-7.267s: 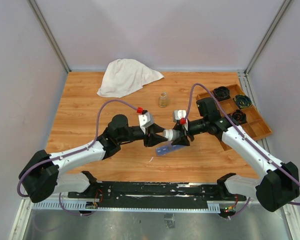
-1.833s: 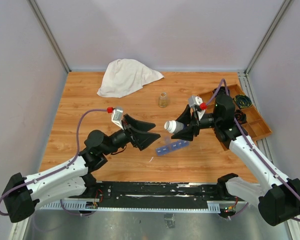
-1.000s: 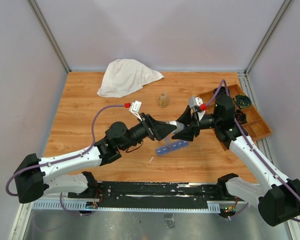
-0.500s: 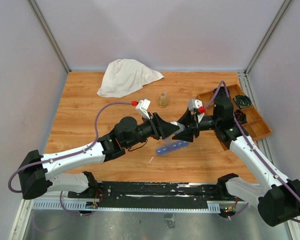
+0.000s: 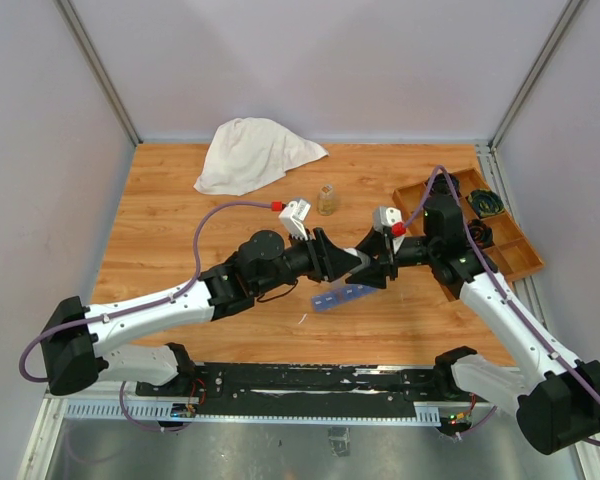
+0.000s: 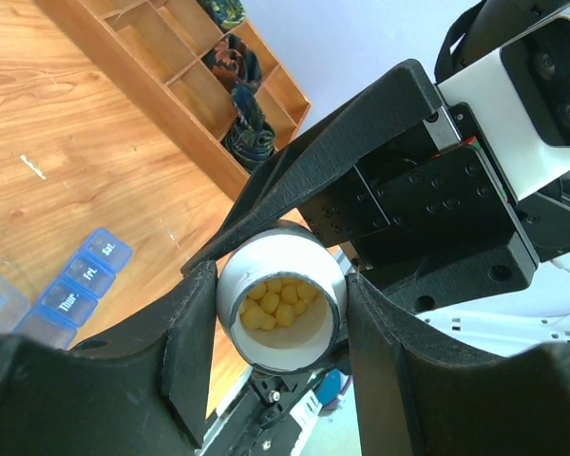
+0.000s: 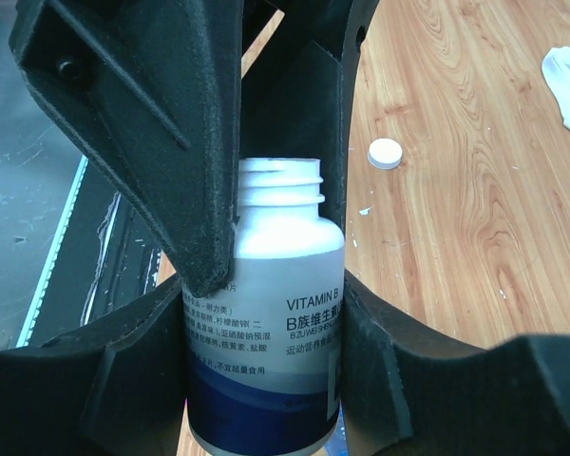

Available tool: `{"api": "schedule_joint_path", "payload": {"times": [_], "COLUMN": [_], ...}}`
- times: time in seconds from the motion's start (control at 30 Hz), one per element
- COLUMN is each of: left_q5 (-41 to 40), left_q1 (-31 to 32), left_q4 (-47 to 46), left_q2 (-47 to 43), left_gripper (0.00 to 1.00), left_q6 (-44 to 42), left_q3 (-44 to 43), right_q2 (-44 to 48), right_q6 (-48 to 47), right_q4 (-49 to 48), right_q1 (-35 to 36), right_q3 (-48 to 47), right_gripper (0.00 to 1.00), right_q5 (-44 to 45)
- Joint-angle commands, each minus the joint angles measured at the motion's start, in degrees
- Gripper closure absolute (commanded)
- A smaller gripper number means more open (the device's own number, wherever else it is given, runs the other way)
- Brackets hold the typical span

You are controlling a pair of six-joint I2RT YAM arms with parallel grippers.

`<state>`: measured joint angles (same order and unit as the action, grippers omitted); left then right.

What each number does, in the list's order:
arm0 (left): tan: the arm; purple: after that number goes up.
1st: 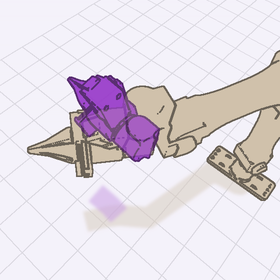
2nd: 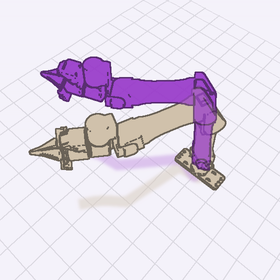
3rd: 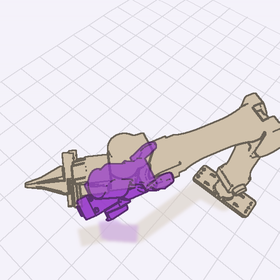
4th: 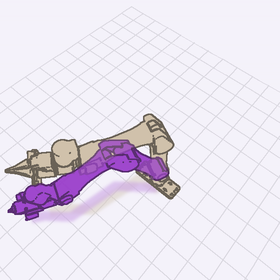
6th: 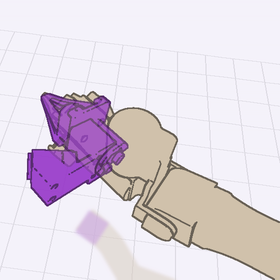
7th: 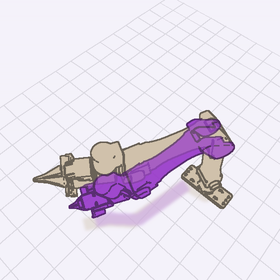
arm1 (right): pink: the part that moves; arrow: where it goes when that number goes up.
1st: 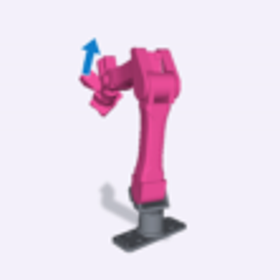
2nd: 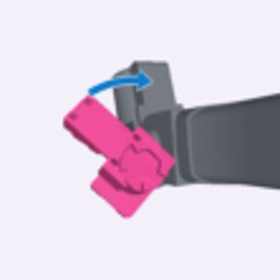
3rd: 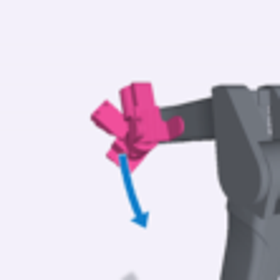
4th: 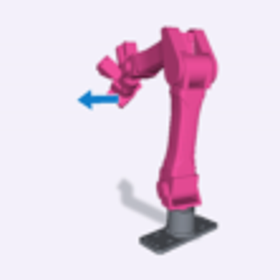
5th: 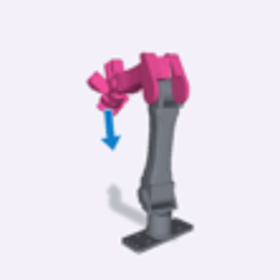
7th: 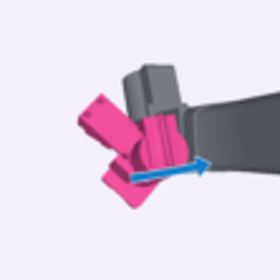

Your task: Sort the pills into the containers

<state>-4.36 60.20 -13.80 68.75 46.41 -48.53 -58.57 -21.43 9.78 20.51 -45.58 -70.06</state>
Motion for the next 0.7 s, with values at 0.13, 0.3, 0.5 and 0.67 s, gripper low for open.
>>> {"api": "schedule_joint_path", "payload": {"times": [0.13, 0.3, 0.5, 0.67], "left_q5": [-1.85, 0.07, -3.69, -7.26], "left_q1": [0.20, 0.25, 0.25, 0.25], "left_q4": [-0.32, -4.46, -1.79, 1.08], "left_q2": [-0.27, -3.61, -15.65, -25.45], "left_gripper": [0.92, 0.24, 0.01, 0.01], "left_q6": [-0.15, -1.21, -7.90, -16.35], "left_q3": [-2.22, 0.16, 2.18, 6.82], "right_q2": [1.02, 0.67, 0.98, 4.58], "right_q6": [-3.95, -2.01, 4.80, 24.40], "right_q4": [1.91, 1.39, -3.36, -24.39], "right_q1": [1.11, 0.98, -1.59, -7.98], "right_q3": [-2.30, -2.47, -1.90, 0.00], "right_gripper": [0.80, 0.99, 1.00, 1.00], "right_q5": [2.44, 1.27, -2.64, -4.91]}}
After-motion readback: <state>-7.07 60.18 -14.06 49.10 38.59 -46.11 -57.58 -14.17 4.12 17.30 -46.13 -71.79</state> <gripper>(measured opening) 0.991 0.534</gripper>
